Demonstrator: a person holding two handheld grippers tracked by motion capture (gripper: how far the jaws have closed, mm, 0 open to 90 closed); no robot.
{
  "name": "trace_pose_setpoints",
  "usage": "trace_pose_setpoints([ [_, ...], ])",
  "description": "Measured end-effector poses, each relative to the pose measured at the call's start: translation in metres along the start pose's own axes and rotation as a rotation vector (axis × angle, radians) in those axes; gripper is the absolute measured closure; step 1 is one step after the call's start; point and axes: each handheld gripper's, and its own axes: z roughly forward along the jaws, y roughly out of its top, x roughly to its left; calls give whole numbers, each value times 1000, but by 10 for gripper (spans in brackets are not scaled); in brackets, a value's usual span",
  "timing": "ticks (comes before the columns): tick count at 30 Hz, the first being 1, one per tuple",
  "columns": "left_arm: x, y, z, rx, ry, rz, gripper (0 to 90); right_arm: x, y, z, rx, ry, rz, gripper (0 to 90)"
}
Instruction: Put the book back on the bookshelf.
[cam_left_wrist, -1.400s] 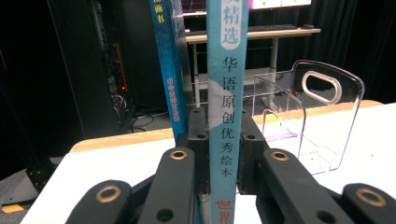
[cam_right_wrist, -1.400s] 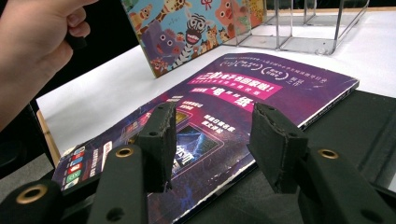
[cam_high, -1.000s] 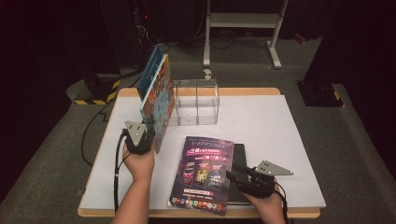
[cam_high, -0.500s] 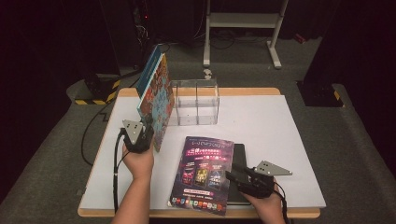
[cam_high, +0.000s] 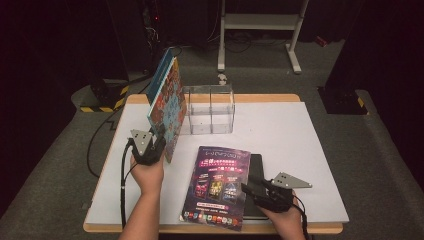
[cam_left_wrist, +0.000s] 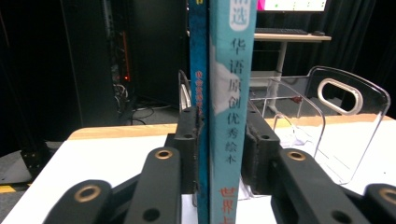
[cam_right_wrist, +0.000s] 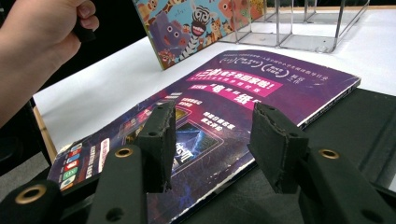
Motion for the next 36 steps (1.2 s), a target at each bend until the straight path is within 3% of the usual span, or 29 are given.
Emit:
trace_pose_setpoints([
  [9, 1, -1, -8, 1, -40, -7, 577, 0, -1, 0, 6, -9, -10, 496],
  [14, 7, -5, -15, 28, -83, -33, 537, -1, -1, 0, 8, -16, -16, 489],
  [21, 18, -16, -27, 87, -123, -64, 453, -2, -2, 0, 17, -33, -28, 477],
  [24, 20, -23, -34, 122, -146, -48, 442, -3, -2, 1, 27, -49, -42, 466],
  [28, 22, -37, -43, 173, -187, -55, 413, -6, -3, 2, 29, -64, -40, 448],
  [32, 20, -56, -48, 242, -250, -85, 379, -8, -4, 1, 31, -77, -32, 433],
  [34, 15, -68, -47, 293, -322, -125, 370, -9, -4, 1, 31, -85, -31, 426],
  [36, 8, -77, -46, 337, -372, -127, 346, -10, -4, 1, 31, -89, -29, 424],
])
